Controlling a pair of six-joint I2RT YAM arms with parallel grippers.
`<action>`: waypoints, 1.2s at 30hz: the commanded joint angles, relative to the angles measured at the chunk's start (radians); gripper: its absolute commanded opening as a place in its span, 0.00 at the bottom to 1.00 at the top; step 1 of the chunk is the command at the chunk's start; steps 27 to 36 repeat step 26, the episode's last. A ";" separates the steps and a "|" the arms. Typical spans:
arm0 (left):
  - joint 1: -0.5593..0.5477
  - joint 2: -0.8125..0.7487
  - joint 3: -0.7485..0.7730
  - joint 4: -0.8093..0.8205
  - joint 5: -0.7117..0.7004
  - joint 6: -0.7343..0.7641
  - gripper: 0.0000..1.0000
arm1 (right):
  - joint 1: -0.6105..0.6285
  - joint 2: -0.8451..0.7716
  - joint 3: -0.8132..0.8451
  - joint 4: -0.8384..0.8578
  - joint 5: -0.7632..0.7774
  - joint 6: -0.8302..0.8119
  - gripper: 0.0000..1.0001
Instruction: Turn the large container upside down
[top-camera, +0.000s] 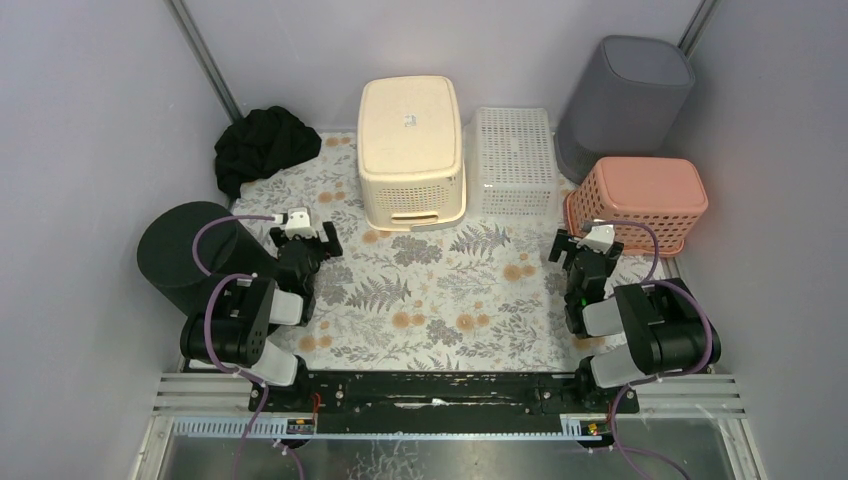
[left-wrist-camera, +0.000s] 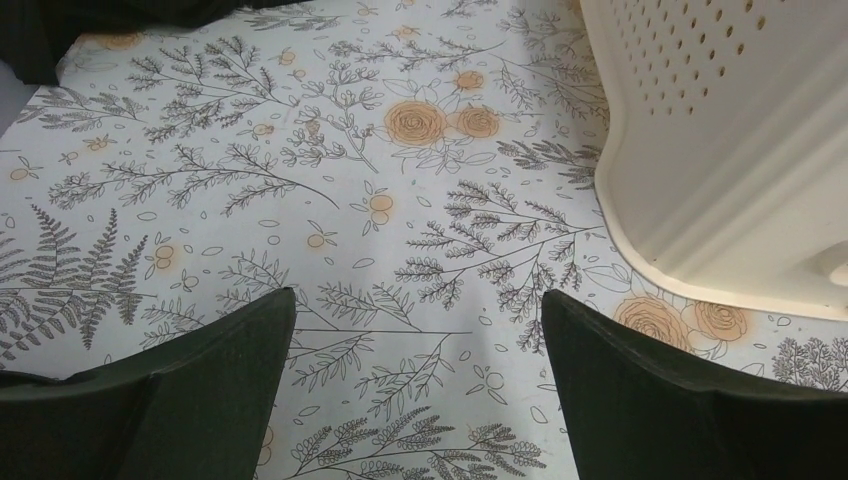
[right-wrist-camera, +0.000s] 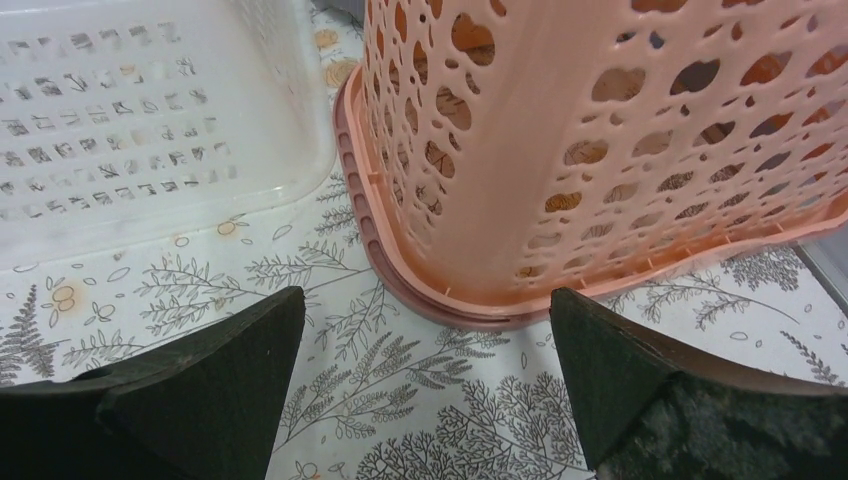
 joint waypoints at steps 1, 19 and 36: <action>0.008 0.005 0.000 0.110 -0.015 0.013 1.00 | -0.027 0.075 0.003 0.230 -0.100 -0.027 0.99; 0.008 0.005 -0.004 0.121 -0.065 0.001 1.00 | -0.036 0.062 0.030 0.145 -0.077 -0.004 0.99; 0.009 0.006 -0.004 0.121 -0.066 0.003 1.00 | -0.049 0.059 0.035 0.127 -0.125 -0.001 0.99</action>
